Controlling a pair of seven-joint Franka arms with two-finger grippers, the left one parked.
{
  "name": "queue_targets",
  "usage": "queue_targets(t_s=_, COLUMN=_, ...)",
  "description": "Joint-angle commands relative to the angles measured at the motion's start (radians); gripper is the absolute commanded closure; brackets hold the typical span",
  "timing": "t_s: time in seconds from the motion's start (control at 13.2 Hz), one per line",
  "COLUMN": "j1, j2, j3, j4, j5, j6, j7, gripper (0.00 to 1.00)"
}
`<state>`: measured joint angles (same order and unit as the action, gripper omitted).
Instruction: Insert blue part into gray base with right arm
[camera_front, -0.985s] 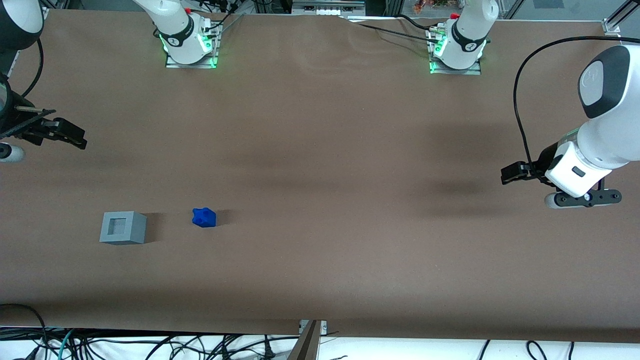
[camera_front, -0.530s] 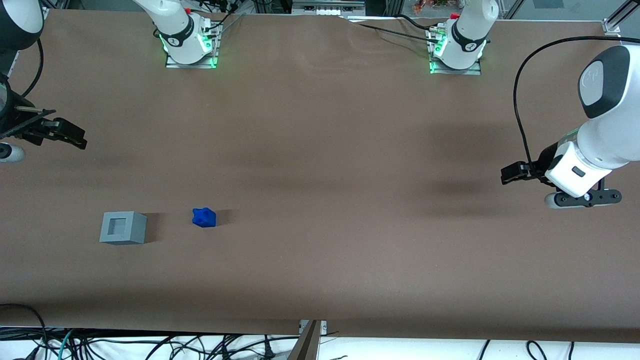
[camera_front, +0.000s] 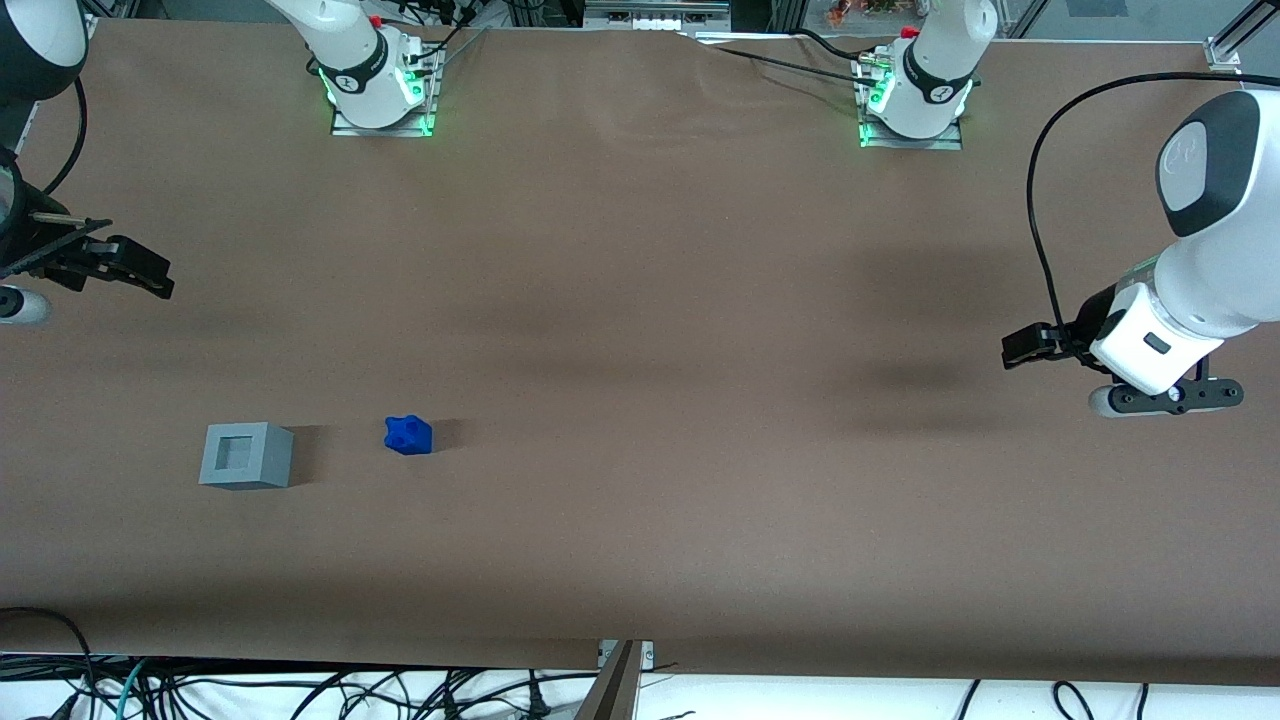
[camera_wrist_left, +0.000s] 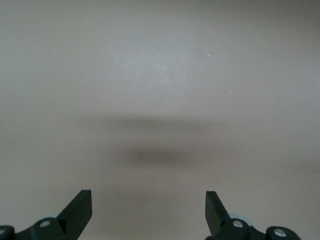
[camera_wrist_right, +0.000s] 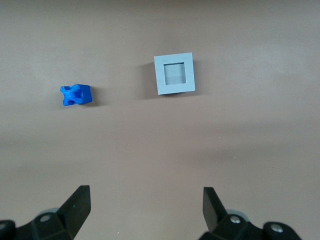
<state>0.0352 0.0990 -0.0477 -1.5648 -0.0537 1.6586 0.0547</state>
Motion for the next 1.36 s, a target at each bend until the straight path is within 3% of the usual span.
queue_targets(t_s=0.0, j1=-0.011, j2=0.01, j3=0.008, j4=0.025, j5=0.005, j6=-0.02, j7=-0.021, gripper=0.01)
queue_targets(t_s=0.76, j1=-0.005, j2=0.01, j3=0.012, j4=0.025, j5=0.005, j6=-0.011, j7=-0.015, gripper=0.01)
queue_targets(t_s=1.29, j1=0.057, j2=0.138, j3=0.028, j4=0.023, j5=0.003, j6=0.102, j7=-0.01, gripper=0.01)
